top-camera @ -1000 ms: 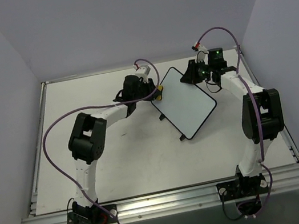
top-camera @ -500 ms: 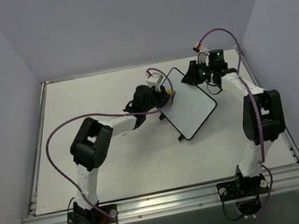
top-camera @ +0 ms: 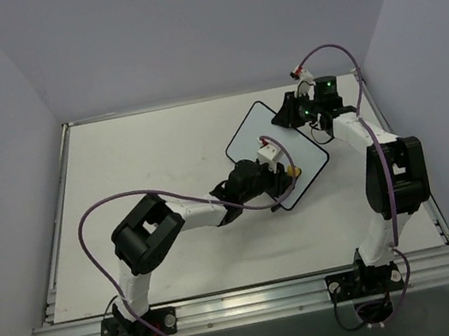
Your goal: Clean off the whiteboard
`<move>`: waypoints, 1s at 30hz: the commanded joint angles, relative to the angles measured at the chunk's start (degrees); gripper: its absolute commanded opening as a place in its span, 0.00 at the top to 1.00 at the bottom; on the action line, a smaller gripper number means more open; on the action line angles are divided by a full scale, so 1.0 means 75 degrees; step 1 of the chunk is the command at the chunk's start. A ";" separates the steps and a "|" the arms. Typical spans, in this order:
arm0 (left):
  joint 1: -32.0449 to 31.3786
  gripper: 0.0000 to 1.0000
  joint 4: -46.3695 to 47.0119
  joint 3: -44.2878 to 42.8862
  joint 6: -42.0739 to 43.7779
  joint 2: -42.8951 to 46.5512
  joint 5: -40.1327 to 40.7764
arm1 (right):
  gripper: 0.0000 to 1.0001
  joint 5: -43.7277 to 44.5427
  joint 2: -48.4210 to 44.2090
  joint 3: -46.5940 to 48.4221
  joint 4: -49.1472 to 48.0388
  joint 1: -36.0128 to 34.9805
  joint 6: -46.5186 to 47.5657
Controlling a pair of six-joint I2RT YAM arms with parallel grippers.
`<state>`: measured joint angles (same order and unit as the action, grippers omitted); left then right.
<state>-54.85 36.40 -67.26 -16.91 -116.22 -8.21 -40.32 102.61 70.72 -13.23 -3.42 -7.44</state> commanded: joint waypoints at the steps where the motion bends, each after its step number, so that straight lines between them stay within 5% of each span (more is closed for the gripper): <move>1: -0.0561 0.98 -0.0143 0.0238 0.0203 -0.0019 0.0027 | 1.00 -0.0168 -0.0157 -0.0288 0.0452 -0.0517 0.0113; 14: -0.0574 0.98 -0.0330 0.0496 0.0286 0.0110 0.0707 | 1.00 -0.0156 -0.0204 -0.0288 0.0440 -0.0528 0.0102; 30: 0.0797 0.98 -0.0893 0.0285 -0.0101 -0.0148 0.0930 | 1.00 -0.0191 -0.0239 -0.0277 0.0546 -0.0540 0.0219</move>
<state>-51.92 36.10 -64.95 -18.09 -115.28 -6.11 -39.64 102.00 70.15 -14.74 -4.27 -7.29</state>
